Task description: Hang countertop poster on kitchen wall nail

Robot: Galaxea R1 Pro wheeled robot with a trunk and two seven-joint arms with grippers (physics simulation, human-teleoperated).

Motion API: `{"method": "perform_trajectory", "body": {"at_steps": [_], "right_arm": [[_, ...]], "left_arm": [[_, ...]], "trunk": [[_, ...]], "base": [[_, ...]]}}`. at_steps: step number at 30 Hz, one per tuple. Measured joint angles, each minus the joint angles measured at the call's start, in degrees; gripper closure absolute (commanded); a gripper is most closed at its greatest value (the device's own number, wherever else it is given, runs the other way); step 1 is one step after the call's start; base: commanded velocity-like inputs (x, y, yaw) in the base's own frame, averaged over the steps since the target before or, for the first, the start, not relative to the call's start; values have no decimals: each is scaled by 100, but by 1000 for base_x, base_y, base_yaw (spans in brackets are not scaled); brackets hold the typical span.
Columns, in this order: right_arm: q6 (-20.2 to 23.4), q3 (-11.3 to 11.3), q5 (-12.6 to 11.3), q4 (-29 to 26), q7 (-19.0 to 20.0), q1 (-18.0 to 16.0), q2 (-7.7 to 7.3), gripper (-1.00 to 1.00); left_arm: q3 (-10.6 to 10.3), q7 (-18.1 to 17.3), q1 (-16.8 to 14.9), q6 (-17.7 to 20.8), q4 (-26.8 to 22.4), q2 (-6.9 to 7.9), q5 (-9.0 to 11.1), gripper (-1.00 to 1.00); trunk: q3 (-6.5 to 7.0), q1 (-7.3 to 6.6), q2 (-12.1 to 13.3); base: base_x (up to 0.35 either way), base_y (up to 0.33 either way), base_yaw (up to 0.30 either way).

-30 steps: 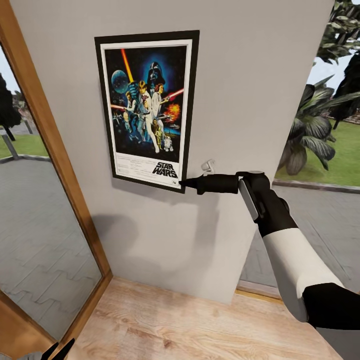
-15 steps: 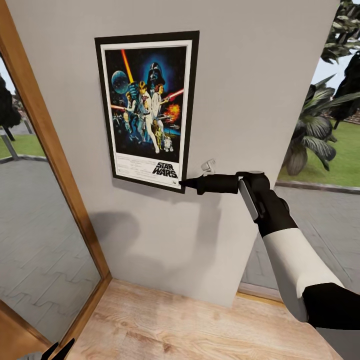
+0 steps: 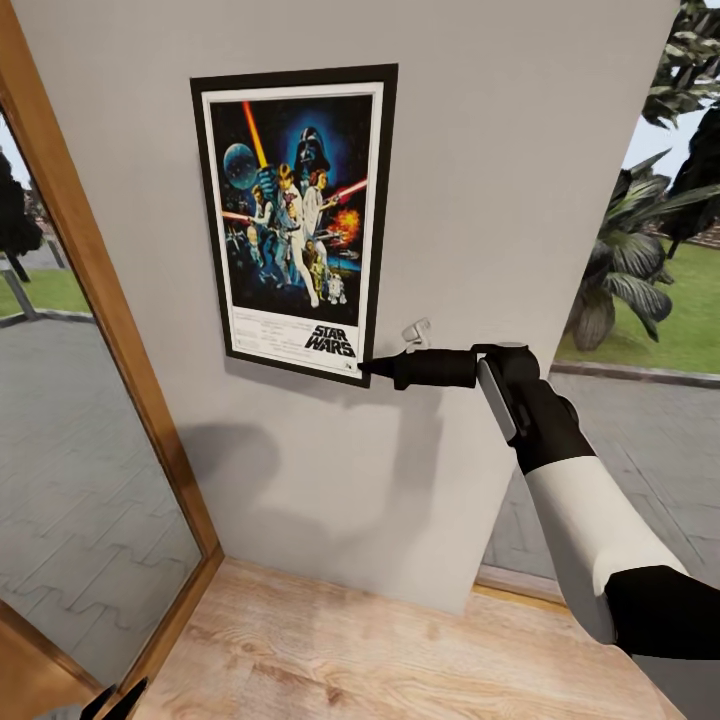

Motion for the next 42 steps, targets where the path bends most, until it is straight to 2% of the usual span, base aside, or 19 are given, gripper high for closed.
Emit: {"method": "perform_trajectory", "body": {"at_steps": [24, 42], "right_arm": [[0, 0, 2, 12, 0, 0, 0, 100], [1, 0, 0, 3, 0, 0, 0, 100]], "left_arm": [[-14, -6, 0, 0, 139, -16, -13, -100], [-13, -6, 0, 0, 139, -16, -13, -100]], "trunk": [[0, -1, 0], [0, 0, 0]], "base": [[78, 0, 0], [6, 0, 0]]}}
